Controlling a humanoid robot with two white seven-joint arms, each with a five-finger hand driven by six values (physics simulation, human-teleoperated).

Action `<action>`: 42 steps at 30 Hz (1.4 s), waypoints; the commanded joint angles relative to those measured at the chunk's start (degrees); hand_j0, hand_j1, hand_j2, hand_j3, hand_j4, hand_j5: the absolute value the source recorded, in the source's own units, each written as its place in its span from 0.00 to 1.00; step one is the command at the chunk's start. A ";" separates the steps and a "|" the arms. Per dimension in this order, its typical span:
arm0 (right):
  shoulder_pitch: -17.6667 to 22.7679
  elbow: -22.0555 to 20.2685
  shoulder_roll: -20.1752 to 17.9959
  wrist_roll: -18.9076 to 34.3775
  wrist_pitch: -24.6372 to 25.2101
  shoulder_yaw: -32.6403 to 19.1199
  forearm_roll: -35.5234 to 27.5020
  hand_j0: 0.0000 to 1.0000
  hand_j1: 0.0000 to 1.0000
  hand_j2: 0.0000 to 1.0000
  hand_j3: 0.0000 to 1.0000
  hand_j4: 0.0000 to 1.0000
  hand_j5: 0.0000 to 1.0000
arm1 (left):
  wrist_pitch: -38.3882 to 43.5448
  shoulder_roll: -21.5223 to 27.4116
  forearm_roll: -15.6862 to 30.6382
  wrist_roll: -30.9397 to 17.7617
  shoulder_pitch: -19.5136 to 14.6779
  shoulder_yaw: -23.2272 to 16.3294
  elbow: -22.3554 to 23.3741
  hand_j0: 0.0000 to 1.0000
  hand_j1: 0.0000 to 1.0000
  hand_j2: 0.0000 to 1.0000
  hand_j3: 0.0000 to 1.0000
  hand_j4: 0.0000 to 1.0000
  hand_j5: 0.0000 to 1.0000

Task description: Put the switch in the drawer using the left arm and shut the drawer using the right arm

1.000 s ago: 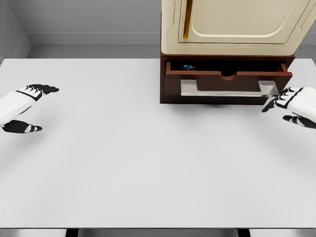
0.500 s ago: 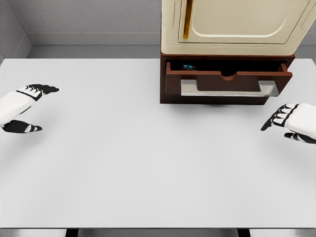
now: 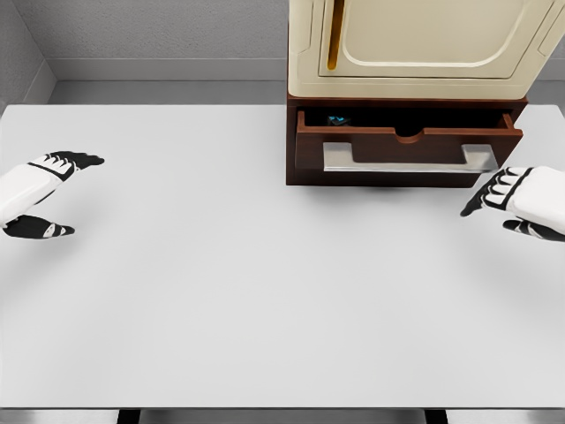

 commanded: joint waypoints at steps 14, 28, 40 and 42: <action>-1.41 0.33 2.48 -0.03 0.08 0.10 -0.38 0.69 0.69 0.69 0.69 0.69 0.69 | 0.14 0.05 0.47 0.03 0.00 0.04 0.00 1.00 1.00 1.00 1.00 1.00 1.00; -3.52 4.20 6.87 0.06 0.08 0.54 3.05 0.69 0.69 0.69 0.69 0.69 0.69 | 0.14 0.05 0.38 0.03 0.00 0.04 0.09 1.00 1.00 1.00 1.00 1.00 1.00; -5.89 6.66 10.83 0.14 0.08 1.16 6.12 0.69 0.69 0.69 0.69 0.69 0.69 | 0.14 0.05 1.00 0.03 0.00 0.04 0.44 1.00 1.00 1.00 1.00 1.00 1.00; -7.12 7.36 11.62 0.14 0.08 2.04 6.39 0.69 0.69 0.69 0.69 0.69 0.69 | 0.14 0.14 1.00 0.03 0.00 0.04 0.53 1.00 1.00 1.00 1.00 1.00 1.00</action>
